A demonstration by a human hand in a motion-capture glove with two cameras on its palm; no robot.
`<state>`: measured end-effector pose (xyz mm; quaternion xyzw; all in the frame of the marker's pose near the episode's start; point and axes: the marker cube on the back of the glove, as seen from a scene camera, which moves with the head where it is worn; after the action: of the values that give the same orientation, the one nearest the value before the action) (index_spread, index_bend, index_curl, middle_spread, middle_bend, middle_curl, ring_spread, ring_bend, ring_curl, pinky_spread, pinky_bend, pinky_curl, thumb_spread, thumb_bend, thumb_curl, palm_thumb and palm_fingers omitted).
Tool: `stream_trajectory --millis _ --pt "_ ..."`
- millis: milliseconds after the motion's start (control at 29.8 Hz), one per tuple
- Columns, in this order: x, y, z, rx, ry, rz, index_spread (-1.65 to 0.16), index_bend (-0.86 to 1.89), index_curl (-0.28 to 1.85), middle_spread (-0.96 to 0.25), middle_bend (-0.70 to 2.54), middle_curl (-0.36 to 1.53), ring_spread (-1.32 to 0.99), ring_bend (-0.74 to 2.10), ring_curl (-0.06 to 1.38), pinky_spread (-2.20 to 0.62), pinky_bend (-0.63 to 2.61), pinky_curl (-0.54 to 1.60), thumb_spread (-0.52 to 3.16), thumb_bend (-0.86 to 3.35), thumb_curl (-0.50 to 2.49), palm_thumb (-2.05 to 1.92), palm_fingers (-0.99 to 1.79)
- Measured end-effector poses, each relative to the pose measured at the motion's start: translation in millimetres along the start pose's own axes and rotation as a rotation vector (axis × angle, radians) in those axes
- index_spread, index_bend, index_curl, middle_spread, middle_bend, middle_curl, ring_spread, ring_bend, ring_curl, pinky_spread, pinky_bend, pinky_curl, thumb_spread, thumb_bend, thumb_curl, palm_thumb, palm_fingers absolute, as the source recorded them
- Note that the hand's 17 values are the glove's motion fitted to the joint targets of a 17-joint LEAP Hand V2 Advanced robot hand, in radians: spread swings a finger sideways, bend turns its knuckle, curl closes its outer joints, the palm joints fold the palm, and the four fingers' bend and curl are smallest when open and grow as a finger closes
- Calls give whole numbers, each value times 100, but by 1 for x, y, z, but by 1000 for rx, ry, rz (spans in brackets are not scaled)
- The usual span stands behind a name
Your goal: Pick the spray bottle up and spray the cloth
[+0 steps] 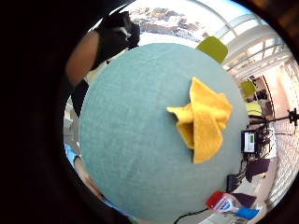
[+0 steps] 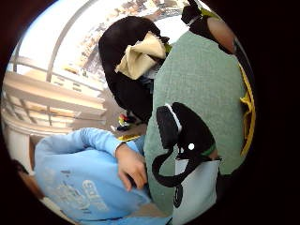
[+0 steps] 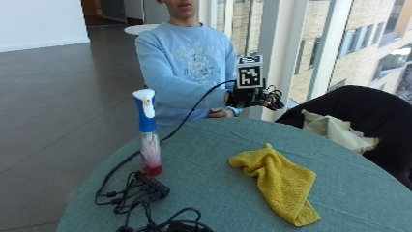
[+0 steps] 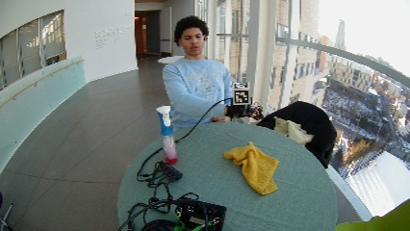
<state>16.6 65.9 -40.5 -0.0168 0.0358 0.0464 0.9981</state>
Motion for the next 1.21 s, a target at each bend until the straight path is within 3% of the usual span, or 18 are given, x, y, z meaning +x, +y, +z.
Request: stream_trajectory --millis 370,672,840,1008,1109,1210 --pt "7 124 -43 147 -102 58 -40 18 31 -12 37 34 -4 24 26 21 16 24 115 15 26 61 64" --pt "39 241 -50 268 -183 245 -39 20 34 -12 34 36 -4 22 27 21 15 23 114 9 28 62 66" --pt "57 295 -56 392 -287 411 -38 20 35 -12 33 36 -4 22 28 21 14 23 114 5 28 62 67" --pt "78 325 -65 568 -484 732 -38 18 35 -12 31 37 -4 23 29 21 15 23 113 3 29 64 68" --pt "101 342 -70 591 -549 654 -37 17 35 -12 31 37 -4 23 29 21 16 23 113 2 29 65 69" --pt "119 350 -72 652 -593 673 -37 17 36 -12 30 37 -3 23 29 21 16 24 113 0 30 66 69"
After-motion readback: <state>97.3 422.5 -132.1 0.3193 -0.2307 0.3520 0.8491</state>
